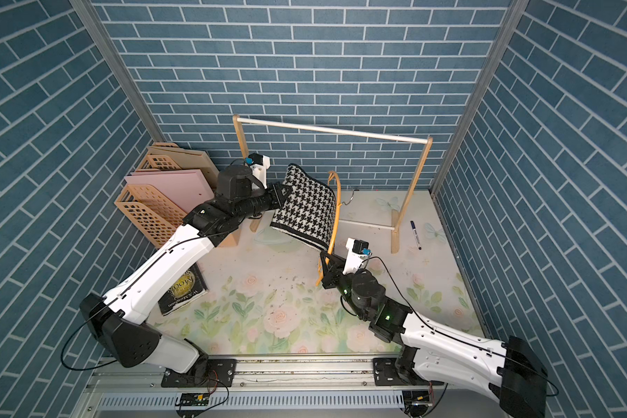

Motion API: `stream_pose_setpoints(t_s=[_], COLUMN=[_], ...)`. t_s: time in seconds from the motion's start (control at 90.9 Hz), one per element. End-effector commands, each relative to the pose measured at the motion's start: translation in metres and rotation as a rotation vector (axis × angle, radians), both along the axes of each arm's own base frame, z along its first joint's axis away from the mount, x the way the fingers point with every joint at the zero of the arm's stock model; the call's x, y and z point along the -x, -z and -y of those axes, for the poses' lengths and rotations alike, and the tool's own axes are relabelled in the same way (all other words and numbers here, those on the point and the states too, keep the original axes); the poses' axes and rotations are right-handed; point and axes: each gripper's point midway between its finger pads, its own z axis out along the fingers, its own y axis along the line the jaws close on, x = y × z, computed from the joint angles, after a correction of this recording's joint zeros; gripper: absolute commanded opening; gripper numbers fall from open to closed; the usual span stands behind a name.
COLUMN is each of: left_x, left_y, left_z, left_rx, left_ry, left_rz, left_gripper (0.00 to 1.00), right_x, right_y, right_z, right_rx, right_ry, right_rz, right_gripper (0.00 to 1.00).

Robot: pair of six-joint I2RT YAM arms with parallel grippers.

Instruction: Hang the scarf on the hanger

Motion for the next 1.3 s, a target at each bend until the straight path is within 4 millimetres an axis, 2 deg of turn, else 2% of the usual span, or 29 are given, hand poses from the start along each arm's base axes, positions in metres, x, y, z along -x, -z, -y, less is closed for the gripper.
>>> stream_pose_setpoints(t_s=[0.0, 0.176, 0.55, 1.089, 1.287], left_x=[0.003, 0.001, 0.000, -0.020, -0.019], left_y=[-0.013, -0.001, 0.034, 0.124, 0.146], left_z=[-0.016, -0.027, -0.035, -0.025, -0.015], left_rx=[-0.011, -0.043, -0.075, -0.140, -0.101], left_ry=[-0.054, -0.108, -0.148, -0.146, -0.119], left_rz=[0.056, 0.051, 0.020, -0.079, -0.112], left_gripper=[0.00, 0.00, 0.00, 0.00, 0.00], right_x=[0.001, 0.006, 0.008, 0.014, 0.011], right_y=[-0.032, -0.038, -0.042, -0.067, -0.075], right_z=[0.006, 0.012, 0.022, 0.023, 0.022], right_rx=[-0.121, -0.170, -0.187, -0.077, -0.043], right_ry=[0.000, -0.009, 0.001, -0.040, -0.032], right_rz=[0.019, 0.015, 0.025, 0.033, 0.048], right_gripper=[0.00, 0.00, 0.00, 0.00, 0.00])
